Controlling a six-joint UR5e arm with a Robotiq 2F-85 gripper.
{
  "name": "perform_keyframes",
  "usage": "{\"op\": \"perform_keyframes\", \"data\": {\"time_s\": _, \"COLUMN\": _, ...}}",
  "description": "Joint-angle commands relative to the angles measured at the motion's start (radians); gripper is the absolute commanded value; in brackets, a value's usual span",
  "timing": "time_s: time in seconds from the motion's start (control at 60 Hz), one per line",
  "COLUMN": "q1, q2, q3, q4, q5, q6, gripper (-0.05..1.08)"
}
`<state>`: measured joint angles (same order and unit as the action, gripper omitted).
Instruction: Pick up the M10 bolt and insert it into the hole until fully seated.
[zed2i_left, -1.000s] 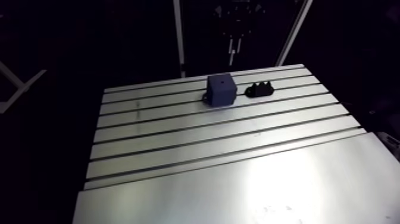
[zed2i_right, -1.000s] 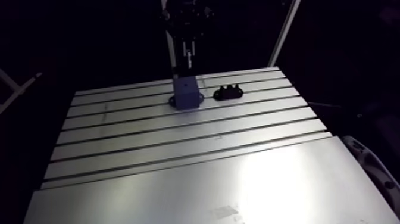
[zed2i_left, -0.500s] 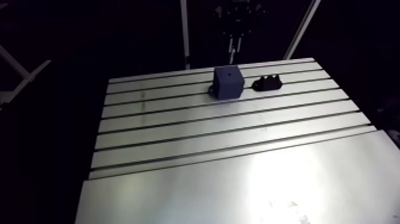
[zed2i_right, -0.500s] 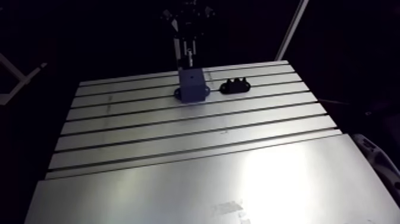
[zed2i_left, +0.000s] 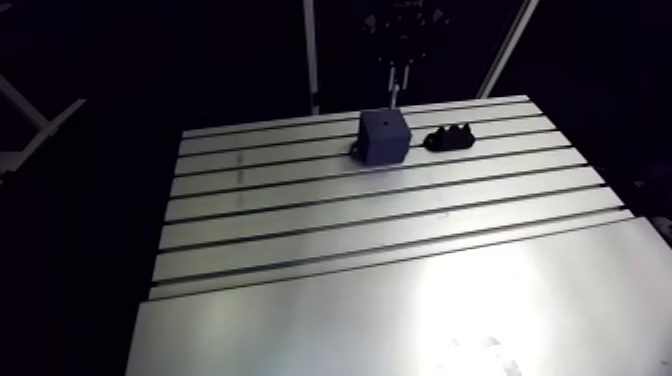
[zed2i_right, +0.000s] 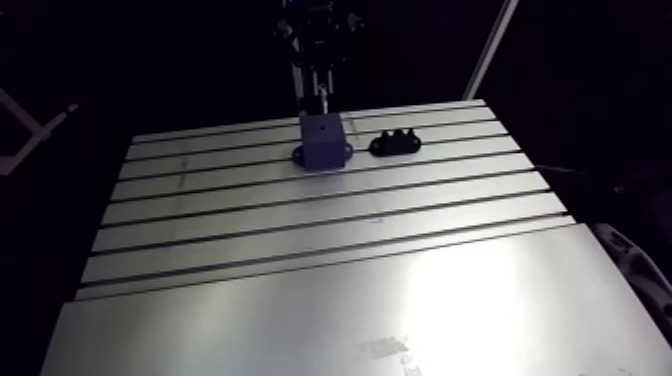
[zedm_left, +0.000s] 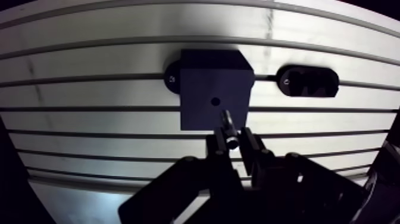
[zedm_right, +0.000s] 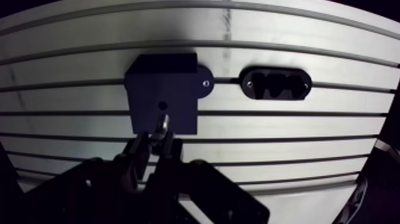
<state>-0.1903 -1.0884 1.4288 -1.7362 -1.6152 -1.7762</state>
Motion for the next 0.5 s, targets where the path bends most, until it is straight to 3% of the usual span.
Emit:
{"op": "perform_keyframes", "data": {"time_s": 0.017, "q1": 0.0, "q2": 0.0, "q3": 0.002, "q4": -0.003, "q5": -0.001, "q6": 0.001, "gripper": 1.08}}
{"op": "perform_keyframes", "data": {"time_s": 0.5, "q1": 0.002, "q2": 0.008, "q3": 0.002, "q4": -0.003, "q5": 0.006, "q6": 0.002, "gripper": 1.08}}
